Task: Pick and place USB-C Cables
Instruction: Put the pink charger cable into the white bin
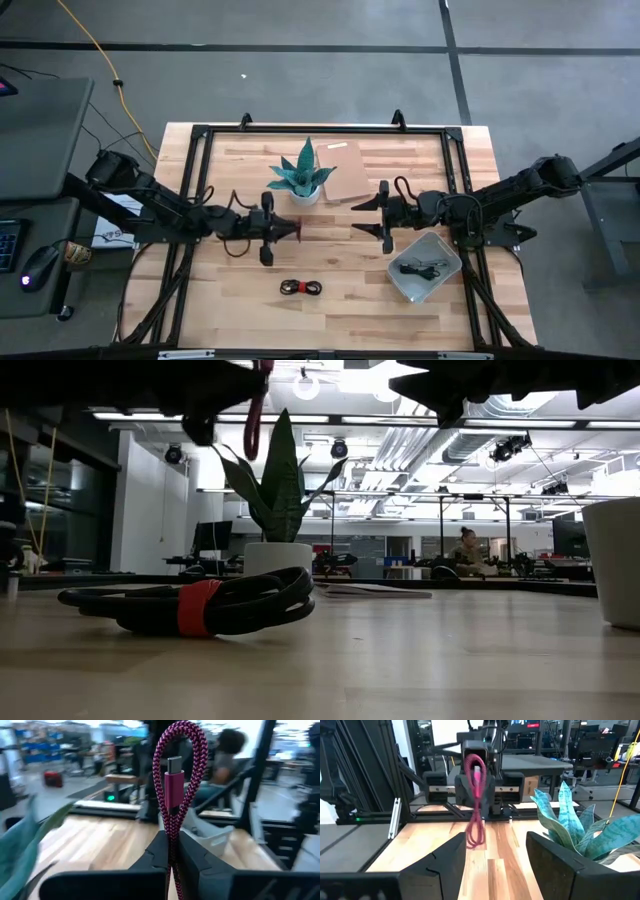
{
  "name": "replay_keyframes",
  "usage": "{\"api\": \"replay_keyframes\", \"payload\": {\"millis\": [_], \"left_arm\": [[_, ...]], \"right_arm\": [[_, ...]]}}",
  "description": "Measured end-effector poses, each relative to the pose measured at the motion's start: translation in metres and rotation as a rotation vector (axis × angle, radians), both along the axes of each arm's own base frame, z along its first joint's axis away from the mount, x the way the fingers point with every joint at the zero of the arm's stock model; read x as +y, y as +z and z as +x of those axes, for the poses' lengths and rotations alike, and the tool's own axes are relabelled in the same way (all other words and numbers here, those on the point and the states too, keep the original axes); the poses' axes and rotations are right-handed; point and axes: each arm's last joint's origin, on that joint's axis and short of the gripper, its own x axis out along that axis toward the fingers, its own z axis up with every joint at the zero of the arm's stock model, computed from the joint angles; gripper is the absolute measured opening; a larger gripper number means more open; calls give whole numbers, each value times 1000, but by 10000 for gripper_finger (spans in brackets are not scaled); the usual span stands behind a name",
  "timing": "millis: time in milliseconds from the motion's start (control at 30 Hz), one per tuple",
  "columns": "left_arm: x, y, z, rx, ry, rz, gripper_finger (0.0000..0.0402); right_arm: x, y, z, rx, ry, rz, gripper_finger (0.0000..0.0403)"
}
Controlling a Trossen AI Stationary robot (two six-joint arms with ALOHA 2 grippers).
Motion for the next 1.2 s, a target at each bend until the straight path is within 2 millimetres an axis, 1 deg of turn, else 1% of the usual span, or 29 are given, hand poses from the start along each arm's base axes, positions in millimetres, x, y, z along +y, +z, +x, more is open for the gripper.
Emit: {"api": "replay_keyframes", "payload": {"millis": [133,233,467,600,767,833,900,1067,1200], "left_arm": [[0,3,0,-24,91,-59,0],[0,7,3,-40,96,-65,0],[-1,8,3,-42,92,-68,0],[-2,8,3,-43,88,-70,0],[-2,7,4,-44,83,-96,0],[-2,5,5,-39,83,-106,0],[-3,4,8,-32,82,-110,0],[-6,2,21,-16,82,-101,0],[-8,2,31,-5,82,-83,0]], "right_arm": [[0,2,0,-19,0,25,199],[0,2,0,-25,0,27,199],[0,3,0,-29,0,28,199],[1,2,6,-86,2,39,199],[4,-8,22,-157,2,28,199],[6,-9,30,-185,-2,12,199],[8,-7,40,-207,-8,12,199],[15,-4,74,-213,-8,17,199],[19,-3,94,-216,-8,37,199]]}}
